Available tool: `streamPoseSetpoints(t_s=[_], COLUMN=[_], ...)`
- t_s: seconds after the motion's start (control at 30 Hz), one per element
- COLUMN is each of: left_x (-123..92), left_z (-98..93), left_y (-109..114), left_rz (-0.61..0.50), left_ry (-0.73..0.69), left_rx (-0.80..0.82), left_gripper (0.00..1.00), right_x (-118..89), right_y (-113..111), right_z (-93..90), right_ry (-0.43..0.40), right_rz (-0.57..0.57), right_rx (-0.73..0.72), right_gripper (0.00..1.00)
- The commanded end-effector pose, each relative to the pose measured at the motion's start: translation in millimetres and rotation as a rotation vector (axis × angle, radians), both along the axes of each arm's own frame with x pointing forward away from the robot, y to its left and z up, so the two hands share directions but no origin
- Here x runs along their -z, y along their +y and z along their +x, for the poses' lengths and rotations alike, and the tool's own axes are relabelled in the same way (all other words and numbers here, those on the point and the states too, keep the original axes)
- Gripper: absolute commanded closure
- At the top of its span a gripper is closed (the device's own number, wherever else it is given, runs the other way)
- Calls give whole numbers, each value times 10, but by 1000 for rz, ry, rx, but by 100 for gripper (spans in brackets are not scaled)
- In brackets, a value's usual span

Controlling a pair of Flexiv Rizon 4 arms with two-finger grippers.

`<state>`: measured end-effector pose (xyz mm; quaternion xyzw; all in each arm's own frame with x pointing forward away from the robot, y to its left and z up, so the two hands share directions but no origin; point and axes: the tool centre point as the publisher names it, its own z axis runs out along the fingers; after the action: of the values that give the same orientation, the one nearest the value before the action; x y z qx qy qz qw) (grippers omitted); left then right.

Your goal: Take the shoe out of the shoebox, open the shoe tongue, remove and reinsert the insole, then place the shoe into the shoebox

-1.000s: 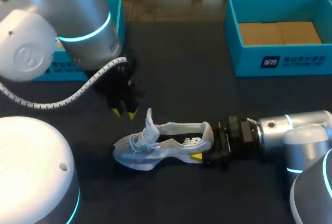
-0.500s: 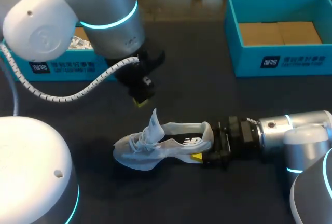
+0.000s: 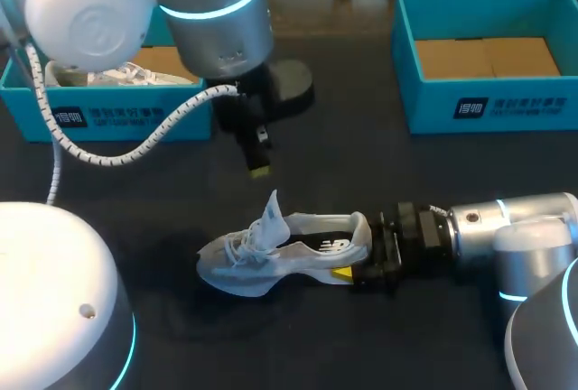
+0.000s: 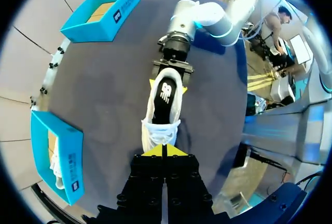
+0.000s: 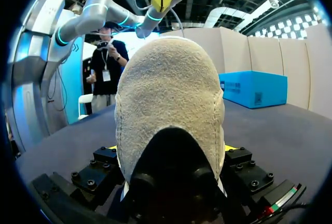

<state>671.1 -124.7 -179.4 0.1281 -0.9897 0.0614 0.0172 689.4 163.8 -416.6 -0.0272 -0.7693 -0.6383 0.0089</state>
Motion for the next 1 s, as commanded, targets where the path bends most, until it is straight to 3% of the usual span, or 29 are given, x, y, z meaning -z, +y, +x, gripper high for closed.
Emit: streamPoseSetpoints(t_s=[0.03, 0.1, 0.23, 0.33, 0.4, 0.8, 1.0], left_x=[59, 188, 336, 501, 668, 668, 963], left_z=[-4, -26, -117, -198, -227, -227, -193], left_y=[-49, -188, -401, -572, -718, -718, -921], left_rz=[-23, -9, -69, -47, 34, 34, -22], left_ry=[17, -45, 40, 143, 194, 194, 108], left_rx=[75, 107, 222, 311, 366, 366, 373], left_gripper=[100, 100, 100, 100, 100, 100, 100], right_x=[-5, -5, -5, -5, -5, -5, -5], right_y=[11, 11, 11, 11, 11, 11, 11], right_z=[2, 2, 2, 2, 2, 2, 2], right_ry=[2, 2, 2, 2, 2, 2, 2], right_rz=[-4, -4, -4, -4, -4, -4, -4], right_rx=[-1, -1, -1, -1, -1, -1, -1], right_gripper=[100, 100, 100, 100, 100, 100, 100])
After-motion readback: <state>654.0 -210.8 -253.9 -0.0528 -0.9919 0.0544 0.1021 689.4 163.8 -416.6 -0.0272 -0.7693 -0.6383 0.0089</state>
